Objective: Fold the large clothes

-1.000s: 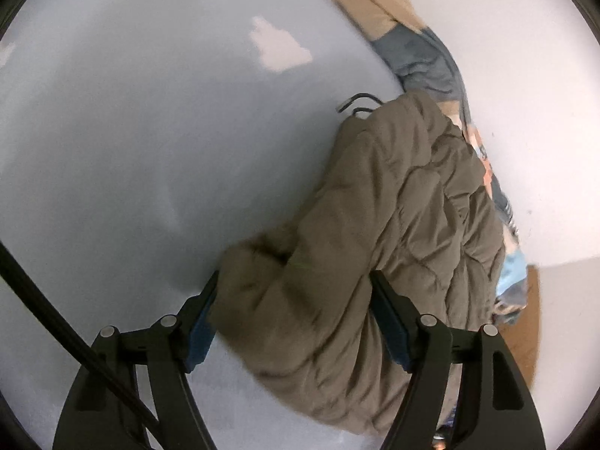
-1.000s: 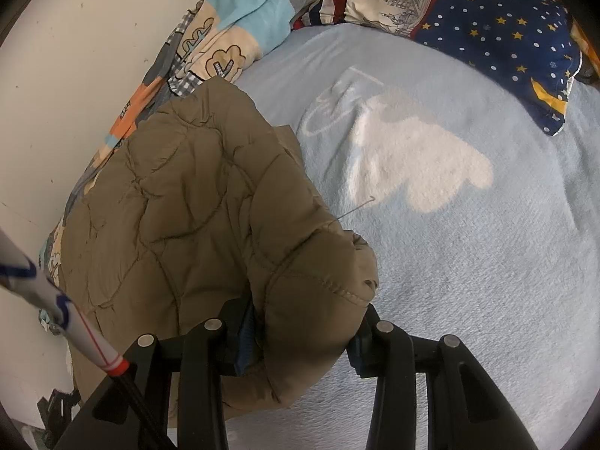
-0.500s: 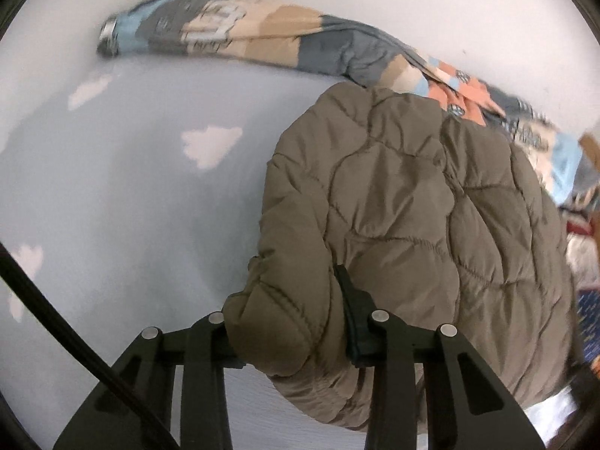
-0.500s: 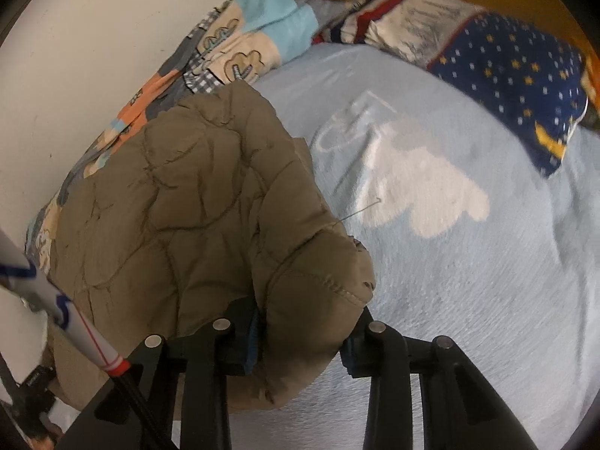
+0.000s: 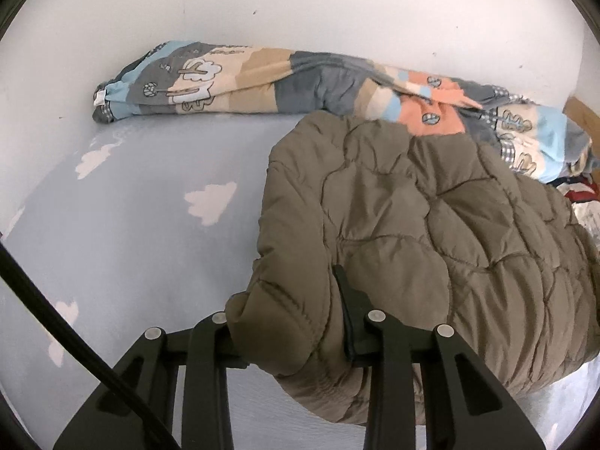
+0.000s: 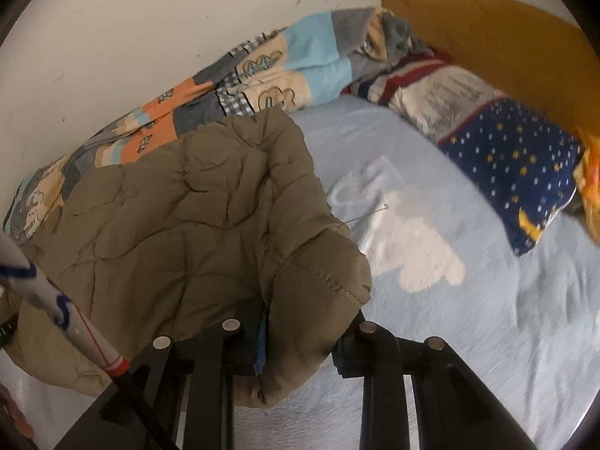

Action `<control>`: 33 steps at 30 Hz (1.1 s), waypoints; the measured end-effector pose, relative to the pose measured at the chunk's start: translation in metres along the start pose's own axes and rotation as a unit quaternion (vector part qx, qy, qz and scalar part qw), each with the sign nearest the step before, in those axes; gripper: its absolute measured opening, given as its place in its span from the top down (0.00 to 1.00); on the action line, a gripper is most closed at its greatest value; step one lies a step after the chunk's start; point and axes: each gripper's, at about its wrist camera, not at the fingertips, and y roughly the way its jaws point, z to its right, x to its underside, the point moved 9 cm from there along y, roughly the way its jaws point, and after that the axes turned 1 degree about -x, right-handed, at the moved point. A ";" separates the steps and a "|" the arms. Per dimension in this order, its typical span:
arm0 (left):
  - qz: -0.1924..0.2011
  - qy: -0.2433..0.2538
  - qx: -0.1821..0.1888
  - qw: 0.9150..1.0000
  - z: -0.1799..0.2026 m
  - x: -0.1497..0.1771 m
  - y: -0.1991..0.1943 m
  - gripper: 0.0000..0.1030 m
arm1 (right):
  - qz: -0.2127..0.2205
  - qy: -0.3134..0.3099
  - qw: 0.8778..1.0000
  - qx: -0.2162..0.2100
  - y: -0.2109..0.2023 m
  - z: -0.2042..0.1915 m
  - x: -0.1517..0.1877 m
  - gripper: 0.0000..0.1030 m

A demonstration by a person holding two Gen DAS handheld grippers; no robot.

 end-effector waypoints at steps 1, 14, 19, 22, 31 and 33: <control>0.001 0.000 0.001 1.000 0.000 -0.001 -0.002 0.68 | 0.002 -0.001 1.000 0.000 -0.003 -0.001 -0.001 0.74; 0.004 0.006 0.006 1.000 -0.009 -0.006 -0.040 0.68 | 0.019 -0.010 1.000 -0.020 -0.048 -0.006 -0.005 0.75; 0.006 0.011 0.010 1.000 -0.017 0.008 -0.068 0.68 | 0.029 -0.014 0.999 -0.028 -0.080 -0.004 0.005 0.75; 0.007 0.005 0.018 1.000 -0.025 0.020 -0.091 0.68 | 0.033 -0.010 0.999 -0.035 -0.099 0.001 0.015 0.75; 0.003 0.002 0.016 1.000 -0.047 0.081 -0.133 0.68 | 0.028 0.008 0.998 -0.050 -0.150 0.022 0.072 0.75; -0.005 0.001 0.013 1.000 -0.051 0.097 -0.132 0.68 | 0.018 0.014 0.998 -0.052 -0.153 0.027 0.089 0.75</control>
